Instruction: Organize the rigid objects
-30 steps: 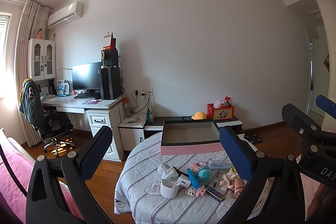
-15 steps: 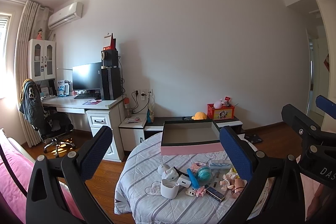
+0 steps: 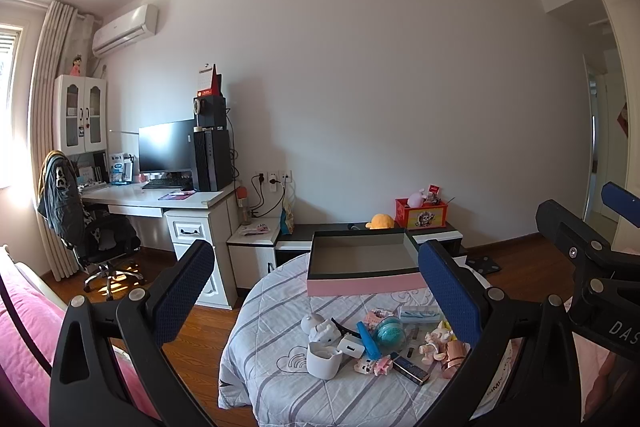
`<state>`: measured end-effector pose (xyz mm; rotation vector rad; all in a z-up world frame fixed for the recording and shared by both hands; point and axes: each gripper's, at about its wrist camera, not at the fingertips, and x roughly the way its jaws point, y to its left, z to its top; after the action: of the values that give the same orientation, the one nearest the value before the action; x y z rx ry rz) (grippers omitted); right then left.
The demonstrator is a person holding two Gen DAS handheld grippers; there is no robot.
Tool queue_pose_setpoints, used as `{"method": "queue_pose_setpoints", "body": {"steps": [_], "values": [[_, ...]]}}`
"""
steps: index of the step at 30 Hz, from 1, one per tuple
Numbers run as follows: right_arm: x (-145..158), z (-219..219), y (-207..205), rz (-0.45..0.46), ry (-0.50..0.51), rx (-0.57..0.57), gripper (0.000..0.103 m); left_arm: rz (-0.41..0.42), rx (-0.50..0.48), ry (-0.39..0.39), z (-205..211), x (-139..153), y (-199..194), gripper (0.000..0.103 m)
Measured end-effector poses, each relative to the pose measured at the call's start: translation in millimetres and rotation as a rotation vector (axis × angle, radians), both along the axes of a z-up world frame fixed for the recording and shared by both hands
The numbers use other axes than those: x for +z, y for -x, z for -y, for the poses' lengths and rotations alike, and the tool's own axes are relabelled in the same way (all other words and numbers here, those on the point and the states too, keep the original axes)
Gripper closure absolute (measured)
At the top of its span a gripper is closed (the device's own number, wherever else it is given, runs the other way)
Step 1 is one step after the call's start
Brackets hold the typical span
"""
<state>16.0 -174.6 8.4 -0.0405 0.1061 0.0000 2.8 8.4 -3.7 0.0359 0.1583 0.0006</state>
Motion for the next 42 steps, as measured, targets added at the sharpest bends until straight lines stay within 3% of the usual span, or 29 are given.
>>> {"method": "queue_pose_setpoints", "body": {"steps": [42], "values": [[-6.4, 1.6, -5.9, -0.018, 0.0, 0.015, 0.0, -0.016, -0.007, -0.006, 1.4, -1.6, -7.0, 0.0]]}}
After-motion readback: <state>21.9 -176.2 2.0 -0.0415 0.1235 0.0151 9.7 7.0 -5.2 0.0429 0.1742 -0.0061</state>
